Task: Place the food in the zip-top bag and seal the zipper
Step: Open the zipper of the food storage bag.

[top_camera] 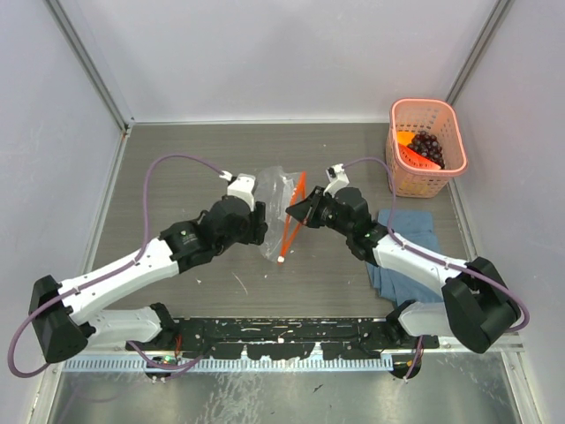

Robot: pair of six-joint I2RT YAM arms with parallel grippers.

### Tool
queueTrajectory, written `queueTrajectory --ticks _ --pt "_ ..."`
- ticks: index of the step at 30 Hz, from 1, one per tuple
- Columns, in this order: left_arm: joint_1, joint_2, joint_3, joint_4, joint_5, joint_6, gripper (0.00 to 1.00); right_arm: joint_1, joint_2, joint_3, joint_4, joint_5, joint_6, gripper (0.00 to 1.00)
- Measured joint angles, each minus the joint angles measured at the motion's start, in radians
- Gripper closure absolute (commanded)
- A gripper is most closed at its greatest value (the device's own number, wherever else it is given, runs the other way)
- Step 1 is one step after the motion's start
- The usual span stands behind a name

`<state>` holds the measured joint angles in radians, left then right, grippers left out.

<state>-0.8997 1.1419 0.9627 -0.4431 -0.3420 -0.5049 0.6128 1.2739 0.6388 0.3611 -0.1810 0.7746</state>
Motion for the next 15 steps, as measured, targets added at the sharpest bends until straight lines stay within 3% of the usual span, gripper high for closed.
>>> queueTrajectory --ticks 6,15 --pt "-0.128 0.053 0.010 0.061 -0.117 0.063 0.43 0.015 0.000 0.011 -0.034 0.035 0.050 0.99" --pt "-0.199 0.178 0.024 0.165 -0.185 0.129 0.44 0.029 -0.018 0.014 -0.053 0.055 0.105 0.99"
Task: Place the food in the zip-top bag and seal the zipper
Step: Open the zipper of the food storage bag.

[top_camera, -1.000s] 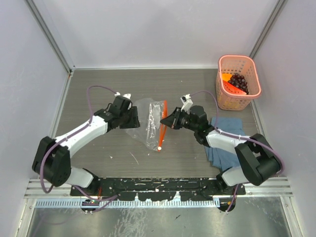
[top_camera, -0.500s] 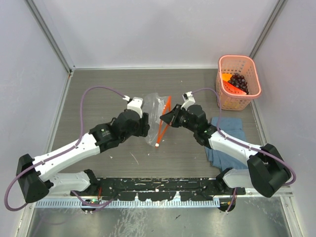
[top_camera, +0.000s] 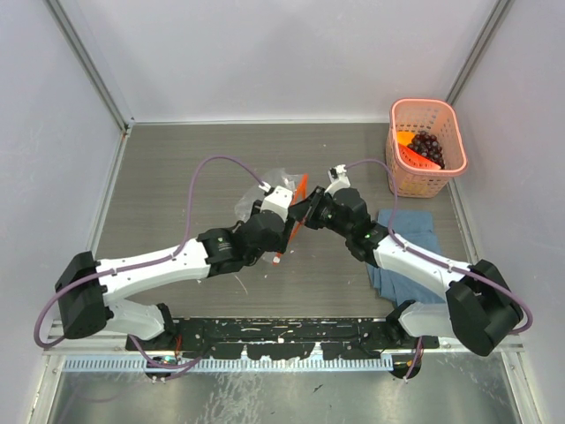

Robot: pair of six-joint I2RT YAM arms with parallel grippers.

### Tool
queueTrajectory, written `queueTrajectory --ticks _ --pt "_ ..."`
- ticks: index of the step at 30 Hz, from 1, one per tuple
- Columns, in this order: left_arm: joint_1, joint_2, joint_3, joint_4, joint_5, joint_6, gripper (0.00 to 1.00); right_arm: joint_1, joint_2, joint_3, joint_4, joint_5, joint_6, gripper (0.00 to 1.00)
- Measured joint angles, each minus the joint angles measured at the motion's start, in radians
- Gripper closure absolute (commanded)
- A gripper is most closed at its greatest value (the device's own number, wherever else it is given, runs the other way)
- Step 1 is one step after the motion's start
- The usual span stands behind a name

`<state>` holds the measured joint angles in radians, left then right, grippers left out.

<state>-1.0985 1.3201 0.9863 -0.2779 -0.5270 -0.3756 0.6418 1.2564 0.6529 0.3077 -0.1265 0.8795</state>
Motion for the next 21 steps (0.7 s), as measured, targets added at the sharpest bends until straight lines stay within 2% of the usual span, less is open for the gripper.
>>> queueTrajectory --ticks 14,16,21 --pt "-0.019 0.126 0.012 0.095 -0.089 0.078 0.53 0.013 -0.009 0.000 0.002 0.011 0.061 0.99" --pt "-0.019 0.135 0.013 0.105 -0.109 0.086 0.57 0.014 -0.009 0.000 0.007 0.011 0.069 0.99" --pt "-0.019 0.157 0.014 0.118 -0.151 0.105 0.77 0.018 -0.009 0.000 0.015 0.012 0.077 0.99"
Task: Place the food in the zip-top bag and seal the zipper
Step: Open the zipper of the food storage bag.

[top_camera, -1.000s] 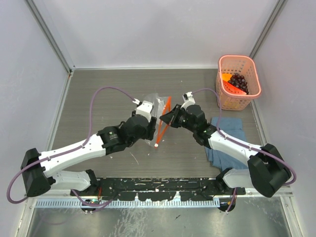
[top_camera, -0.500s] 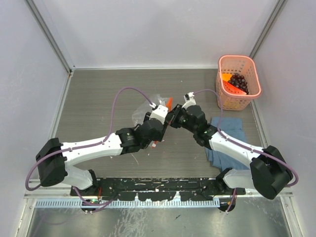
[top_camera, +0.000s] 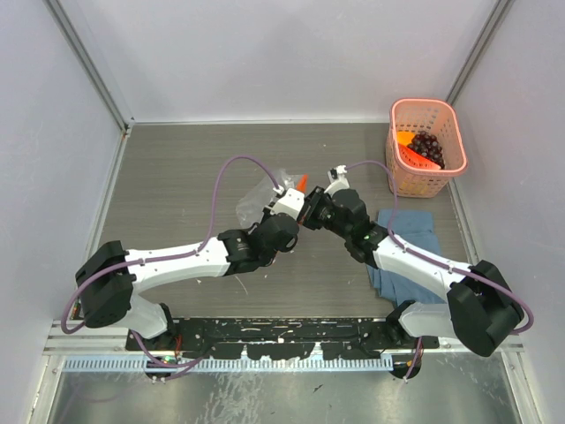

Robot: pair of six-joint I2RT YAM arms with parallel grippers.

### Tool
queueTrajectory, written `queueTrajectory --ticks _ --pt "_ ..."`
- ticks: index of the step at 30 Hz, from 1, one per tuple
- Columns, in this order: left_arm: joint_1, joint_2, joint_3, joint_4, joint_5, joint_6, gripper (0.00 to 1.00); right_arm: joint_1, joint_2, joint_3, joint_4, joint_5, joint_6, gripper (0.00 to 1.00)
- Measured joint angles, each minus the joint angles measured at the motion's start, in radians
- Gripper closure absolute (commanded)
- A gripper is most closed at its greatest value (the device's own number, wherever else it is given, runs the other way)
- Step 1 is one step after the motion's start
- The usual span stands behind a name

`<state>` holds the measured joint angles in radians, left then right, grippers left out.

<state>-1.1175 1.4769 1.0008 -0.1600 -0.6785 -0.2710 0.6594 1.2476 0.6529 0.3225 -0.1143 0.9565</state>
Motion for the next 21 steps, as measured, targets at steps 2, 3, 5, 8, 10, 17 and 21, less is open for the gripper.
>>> queueTrajectory --ticks 2,3,5,8,10,17,21 --pt "0.000 0.003 0.001 0.000 -0.010 0.002 0.86 0.001 0.000 0.000 0.000 0.000 0.001 0.98" --pt "0.000 0.003 0.002 0.000 -0.012 0.001 0.91 0.001 0.000 0.000 0.000 0.001 0.001 0.97" --pt "-0.001 0.003 0.007 -0.002 -0.015 -0.001 0.98 0.001 0.000 0.000 0.002 0.002 -0.001 0.90" --pt "-0.001 -0.003 0.013 -0.010 -0.016 -0.008 1.00 0.001 -0.013 0.000 0.000 0.003 -0.010 0.79" --pt "-0.002 -0.012 0.014 -0.023 -0.018 -0.019 1.00 0.001 -0.035 0.000 -0.008 0.010 -0.027 0.71" --pt "-0.002 -0.030 0.031 -0.100 -0.028 -0.077 1.00 0.001 -0.147 0.000 -0.083 0.054 -0.147 0.51" --pt "-0.002 -0.036 0.050 -0.142 -0.032 -0.100 1.00 0.001 -0.209 0.000 -0.151 0.099 -0.217 0.46"
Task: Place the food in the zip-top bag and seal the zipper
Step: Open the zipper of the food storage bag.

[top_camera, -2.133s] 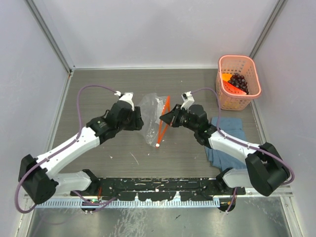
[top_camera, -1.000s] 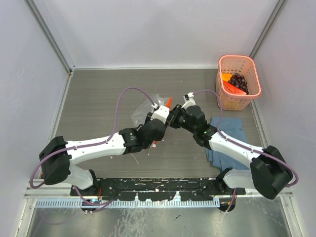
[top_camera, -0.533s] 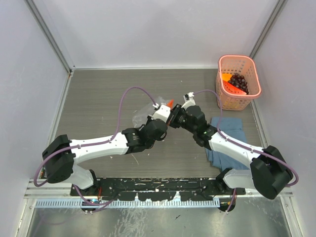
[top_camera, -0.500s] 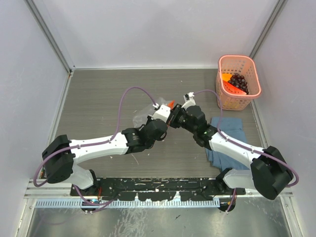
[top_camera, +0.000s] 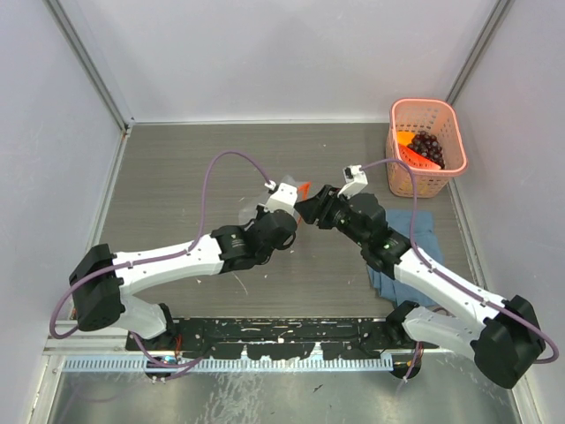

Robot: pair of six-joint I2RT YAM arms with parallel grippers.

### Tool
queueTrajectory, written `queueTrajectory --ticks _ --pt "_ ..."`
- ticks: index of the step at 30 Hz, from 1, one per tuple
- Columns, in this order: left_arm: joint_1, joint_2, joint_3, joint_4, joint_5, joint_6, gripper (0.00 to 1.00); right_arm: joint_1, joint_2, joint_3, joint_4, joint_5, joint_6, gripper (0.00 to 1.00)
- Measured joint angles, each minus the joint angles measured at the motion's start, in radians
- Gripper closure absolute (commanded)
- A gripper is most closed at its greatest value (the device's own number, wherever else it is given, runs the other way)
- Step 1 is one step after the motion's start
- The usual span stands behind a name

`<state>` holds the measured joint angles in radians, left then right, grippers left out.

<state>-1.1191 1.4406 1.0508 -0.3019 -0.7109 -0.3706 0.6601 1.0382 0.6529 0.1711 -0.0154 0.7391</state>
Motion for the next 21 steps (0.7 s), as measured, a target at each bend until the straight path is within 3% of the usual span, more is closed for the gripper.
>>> queueTrajectory --ticks 5,11,21 --pt "0.000 -0.022 0.014 -0.014 0.005 -0.020 1.00 -0.001 -0.018 0.000 -0.070 0.057 -0.049 0.36" --pt "0.000 -0.039 0.034 -0.018 0.024 -0.034 1.00 -0.001 0.070 -0.002 -0.047 0.027 -0.043 0.27" --pt "0.000 -0.043 0.039 -0.018 0.055 -0.034 1.00 -0.001 0.201 -0.010 0.087 -0.025 0.037 0.23"
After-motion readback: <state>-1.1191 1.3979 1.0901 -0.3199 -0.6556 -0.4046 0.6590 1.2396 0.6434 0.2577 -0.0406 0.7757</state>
